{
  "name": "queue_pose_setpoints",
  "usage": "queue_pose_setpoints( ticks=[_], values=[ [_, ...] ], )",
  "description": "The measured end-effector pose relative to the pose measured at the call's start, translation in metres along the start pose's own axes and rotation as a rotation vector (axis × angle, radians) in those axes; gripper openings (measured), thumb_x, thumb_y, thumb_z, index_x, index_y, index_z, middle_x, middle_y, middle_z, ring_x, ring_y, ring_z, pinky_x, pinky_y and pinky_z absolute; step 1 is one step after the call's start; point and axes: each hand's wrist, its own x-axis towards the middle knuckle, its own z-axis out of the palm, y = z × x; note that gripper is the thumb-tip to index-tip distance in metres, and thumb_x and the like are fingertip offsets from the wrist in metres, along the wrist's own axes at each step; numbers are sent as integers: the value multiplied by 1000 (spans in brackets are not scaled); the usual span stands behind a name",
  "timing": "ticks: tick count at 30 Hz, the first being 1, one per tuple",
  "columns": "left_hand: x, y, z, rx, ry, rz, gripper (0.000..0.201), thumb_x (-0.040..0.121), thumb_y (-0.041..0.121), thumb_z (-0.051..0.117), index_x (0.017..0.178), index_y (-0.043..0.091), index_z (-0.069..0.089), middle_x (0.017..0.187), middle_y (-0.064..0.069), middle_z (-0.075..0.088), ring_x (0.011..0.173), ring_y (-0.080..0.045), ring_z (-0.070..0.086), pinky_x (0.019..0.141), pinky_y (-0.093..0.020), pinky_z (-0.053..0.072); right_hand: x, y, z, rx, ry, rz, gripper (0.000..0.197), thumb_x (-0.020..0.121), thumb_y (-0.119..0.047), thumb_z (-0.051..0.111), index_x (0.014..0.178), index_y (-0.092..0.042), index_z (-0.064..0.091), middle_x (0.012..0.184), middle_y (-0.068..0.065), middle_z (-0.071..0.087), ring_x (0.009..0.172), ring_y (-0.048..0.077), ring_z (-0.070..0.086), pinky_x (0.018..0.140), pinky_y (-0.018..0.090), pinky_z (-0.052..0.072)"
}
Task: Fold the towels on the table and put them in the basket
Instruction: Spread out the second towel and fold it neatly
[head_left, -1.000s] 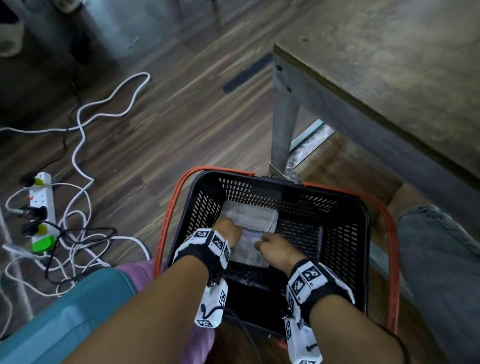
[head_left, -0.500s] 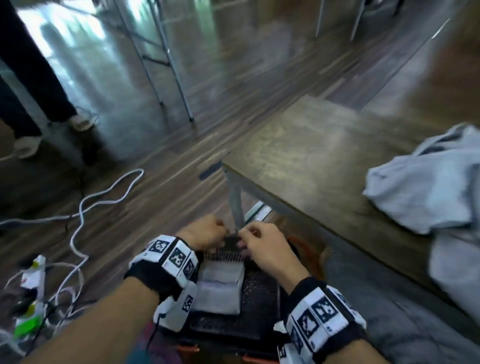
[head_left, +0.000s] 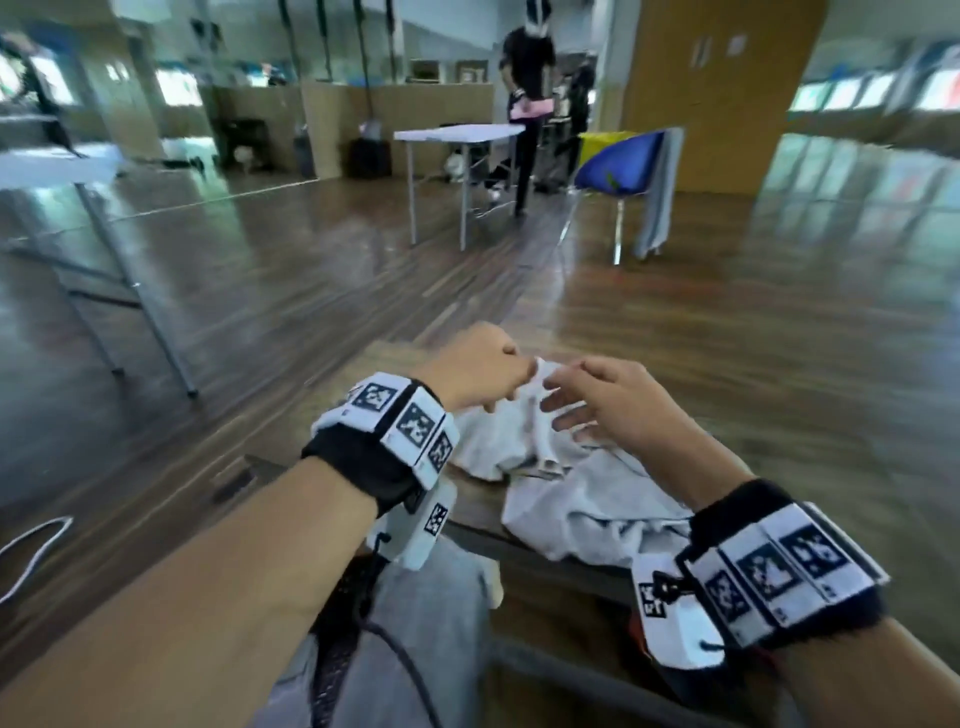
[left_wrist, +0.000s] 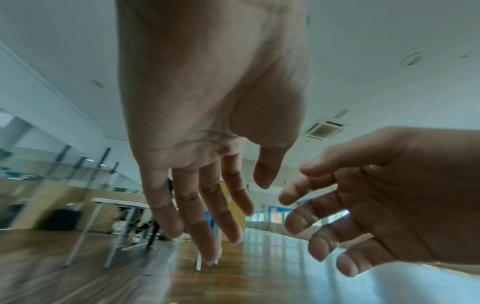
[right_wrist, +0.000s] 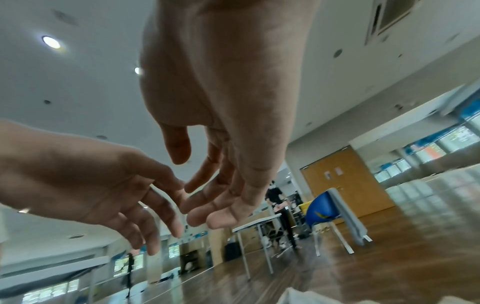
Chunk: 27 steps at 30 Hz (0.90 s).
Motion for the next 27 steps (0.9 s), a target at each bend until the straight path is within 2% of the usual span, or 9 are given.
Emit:
queue_pose_setpoints(
  ticks=[2, 5, 10, 14, 17, 20, 23, 25, 27],
  values=[
    [9, 21, 25, 38, -36, 28, 39, 86, 32, 55, 83, -3, 71, 78, -12, 75, 63, -28, 70, 63, -27, 56, -12, 16, -34, 27, 106, 25, 18, 98, -21, 60, 91, -9, 72, 83, 8, 76, 66, 18, 67, 60, 27, 50],
    [23, 34, 64, 119, -136, 74, 33, 87, 27, 56, 72, -1, 65, 75, -11, 72, 61, -33, 63, 61, -36, 52, -24, 48, -74, 66, 267, 75, 17, 100, -16, 57, 91, -8, 69, 77, 6, 74, 62, 18, 66, 54, 25, 49],
    [53, 8, 129, 201, -302, 100, 33, 87, 17, 57, 56, 9, 47, 58, -12, 47, 55, -22, 42, 56, -34, 35, -26, 120, -101, 33, 364, 217, 16, 99, -17, 59, 91, -7, 68, 77, 6, 73, 64, 18, 66, 60, 30, 52],
    [91, -18, 162, 181, -379, 93, 35, 86, 14, 59, 51, 14, 55, 45, 8, 50, 40, -6, 41, 44, -15, 31, -11, 163, -102, -76, 363, 236, 14, 98, -24, 61, 94, -13, 68, 80, 2, 75, 65, 13, 69, 62, 30, 56],
    [123, -28, 175, 210, -367, 78, 21, 87, 15, 60, 76, 9, 76, 62, 11, 66, 51, 2, 56, 50, -13, 42, 10, 181, -103, -182, 351, 216, 10, 97, -25, 62, 92, -18, 67, 82, -1, 74, 70, 14, 70, 71, 36, 57],
    [150, -40, 191, 246, -239, 64, 21, 84, 14, 57, 84, 1, 75, 86, -14, 73, 77, -22, 65, 73, -32, 53, 32, 196, -106, -319, 347, 179, 11, 97, -28, 61, 88, -23, 66, 85, -8, 68, 77, 11, 65, 65, 22, 46],
    [171, -49, 202, 155, -150, -37, 18, 82, 19, 58, 89, 5, 67, 83, -17, 74, 71, -33, 71, 72, -42, 61, 51, 201, -105, -453, 347, 153, 10, 97, -29, 59, 95, -23, 67, 102, -5, 62, 91, 9, 61, 66, 8, 37],
    [180, -53, 205, 110, -169, -79, 20, 81, 26, 63, 88, 8, 61, 76, -12, 72, 69, -32, 72, 67, -41, 60, 63, 201, -102, -478, 314, 165, 13, 96, -29, 58, 101, -22, 68, 111, -2, 64, 101, 16, 63, 78, 20, 46],
    [186, -56, 207, 124, -147, -83, 32, 79, 33, 69, 96, 10, 53, 80, -6, 65, 82, -28, 66, 69, -39, 52, 71, 200, -99, -482, 243, 183, 18, 96, -31, 57, 108, -22, 68, 114, -3, 68, 106, 18, 64, 89, 34, 51]
  ],
)
